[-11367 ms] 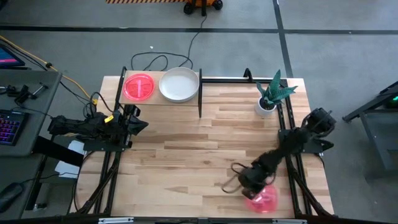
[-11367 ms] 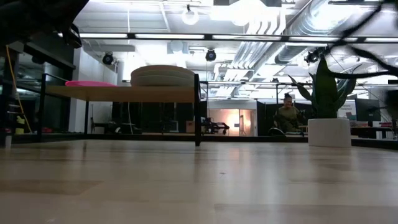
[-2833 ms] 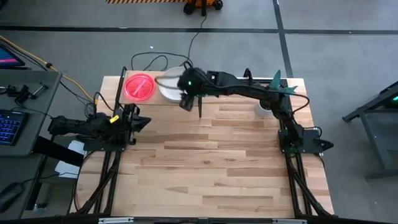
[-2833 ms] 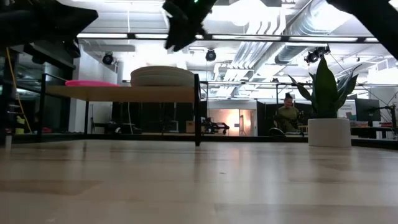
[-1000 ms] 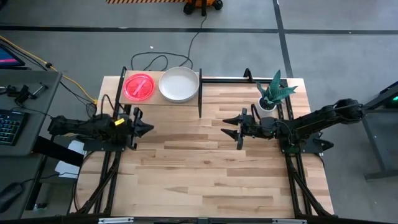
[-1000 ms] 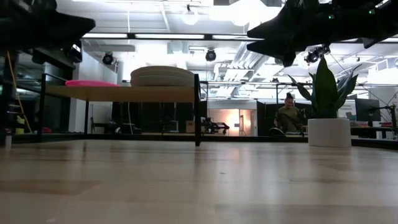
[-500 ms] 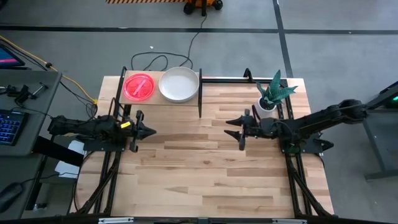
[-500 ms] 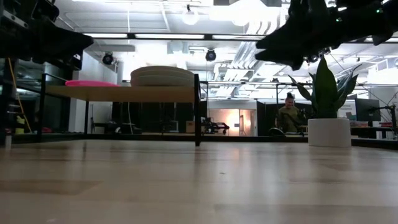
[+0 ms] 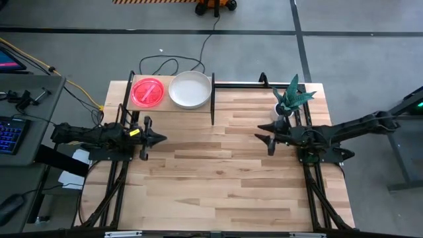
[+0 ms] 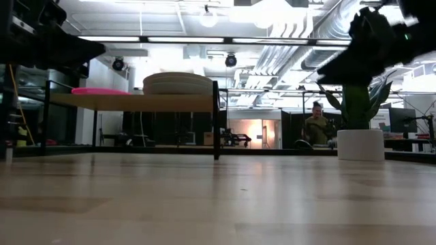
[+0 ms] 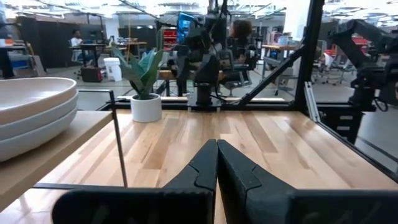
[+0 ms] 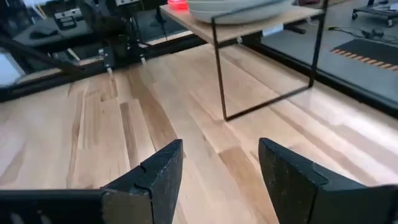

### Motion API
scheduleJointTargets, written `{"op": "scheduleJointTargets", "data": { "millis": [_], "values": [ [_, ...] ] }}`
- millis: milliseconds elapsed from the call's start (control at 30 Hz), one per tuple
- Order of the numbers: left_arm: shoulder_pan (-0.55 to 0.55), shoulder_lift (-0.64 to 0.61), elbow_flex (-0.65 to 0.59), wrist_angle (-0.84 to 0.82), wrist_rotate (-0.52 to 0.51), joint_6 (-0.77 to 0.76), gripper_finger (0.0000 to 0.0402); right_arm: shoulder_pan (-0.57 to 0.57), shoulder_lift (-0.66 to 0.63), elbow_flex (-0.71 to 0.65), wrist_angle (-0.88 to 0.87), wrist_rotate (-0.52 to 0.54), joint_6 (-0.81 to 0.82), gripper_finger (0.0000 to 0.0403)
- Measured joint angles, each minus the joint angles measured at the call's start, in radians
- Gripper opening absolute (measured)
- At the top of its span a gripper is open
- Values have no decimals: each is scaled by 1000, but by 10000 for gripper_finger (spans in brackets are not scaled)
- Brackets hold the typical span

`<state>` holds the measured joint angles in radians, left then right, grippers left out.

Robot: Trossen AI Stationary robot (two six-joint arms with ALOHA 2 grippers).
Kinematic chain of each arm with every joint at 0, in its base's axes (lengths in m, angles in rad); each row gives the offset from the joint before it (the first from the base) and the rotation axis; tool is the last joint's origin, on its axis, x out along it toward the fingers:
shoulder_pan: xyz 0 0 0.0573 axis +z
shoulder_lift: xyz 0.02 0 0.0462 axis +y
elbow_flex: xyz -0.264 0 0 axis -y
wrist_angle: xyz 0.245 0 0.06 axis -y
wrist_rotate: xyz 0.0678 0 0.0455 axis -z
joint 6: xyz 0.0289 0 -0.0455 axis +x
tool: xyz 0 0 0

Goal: Place and stack plates onto a shelf
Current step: Return to Home Position

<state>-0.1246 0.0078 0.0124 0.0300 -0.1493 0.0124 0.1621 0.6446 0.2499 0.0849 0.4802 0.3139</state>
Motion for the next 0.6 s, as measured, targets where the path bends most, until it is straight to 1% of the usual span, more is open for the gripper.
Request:
{"op": "scheduleJointTargets", "data": {
  "millis": [133,200,267,367,500,567,600],
  "values": [
    [0,0,0,17,-18,0,1,-35,-71,-130,156,-14,25,181],
    [0,0,0,26,-18,0,1,-62,-95,-173,230,-46,1,166],
    [0,0,0,28,-18,0,1,-92,-117,-197,268,-81,-28,145],
    [0,0,0,27,-18,0,1,-142,-145,-217,270,-140,-59,103],
    [0,0,0,26,-18,0,1,-205,-188,-234,244,-240,-69,27],
    [0,0,0,22,-18,0,1,-228,-211,-239,205,-278,-62,7],
    [0,0,0,19,-18,0,1,-236,-222,-240,180,-282,-59,10]
  ]
}}
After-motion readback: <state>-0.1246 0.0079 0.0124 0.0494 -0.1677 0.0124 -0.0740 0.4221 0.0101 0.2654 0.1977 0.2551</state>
